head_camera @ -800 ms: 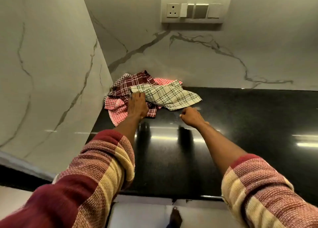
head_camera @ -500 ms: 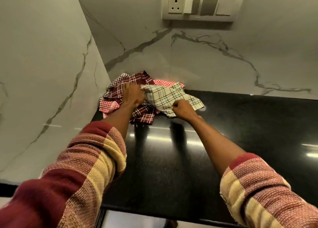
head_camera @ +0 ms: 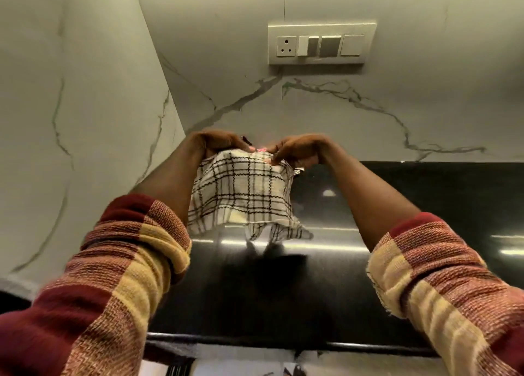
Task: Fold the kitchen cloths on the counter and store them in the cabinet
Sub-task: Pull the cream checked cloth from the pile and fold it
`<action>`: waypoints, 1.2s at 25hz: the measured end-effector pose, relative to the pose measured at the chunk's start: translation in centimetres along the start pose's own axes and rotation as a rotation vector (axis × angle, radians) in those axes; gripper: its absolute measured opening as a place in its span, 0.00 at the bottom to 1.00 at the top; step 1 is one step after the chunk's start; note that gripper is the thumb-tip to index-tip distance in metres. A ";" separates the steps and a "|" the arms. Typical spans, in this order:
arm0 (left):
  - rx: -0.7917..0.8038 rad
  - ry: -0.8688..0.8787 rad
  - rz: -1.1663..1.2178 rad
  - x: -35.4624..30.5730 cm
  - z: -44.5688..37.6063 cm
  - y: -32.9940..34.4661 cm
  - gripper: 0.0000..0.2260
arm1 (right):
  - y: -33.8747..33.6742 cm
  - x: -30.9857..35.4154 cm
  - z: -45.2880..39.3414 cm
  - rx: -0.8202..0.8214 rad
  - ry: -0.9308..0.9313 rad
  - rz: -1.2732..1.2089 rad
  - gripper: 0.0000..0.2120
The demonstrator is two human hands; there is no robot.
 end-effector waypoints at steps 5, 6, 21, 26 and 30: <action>-0.879 0.284 -0.953 3.3 2.8 -2.9 0.11 | 0.3 -6.5 3.2 -0.978 0.415 0.789 0.14; -0.975 0.416 -0.954 4.4 4.0 -2.0 0.11 | 1.8 -7.2 4.2 -1.093 0.373 0.797 0.14; -0.502 0.432 -1.100 22.9 1.4 11.2 0.06 | 16.7 -17.2 6.4 -0.738 0.307 0.664 0.21; -0.756 0.514 -0.156 17.7 4.3 8.5 0.04 | 11.3 -15.0 9.9 -0.998 0.230 0.255 0.10; -0.442 0.535 -0.132 8.1 6.3 7.7 0.08 | 7.8 -11.1 11.2 -0.721 0.086 0.056 0.12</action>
Point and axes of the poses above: each hand's wrist, its own z-axis away from the middle knuckle, its own y-axis out of the palm, x = y × z, the point moved 9 cm from there along -z, towards the middle knuckle, and after that the axes turned 10 degrees about z, right-handed, at the moved point
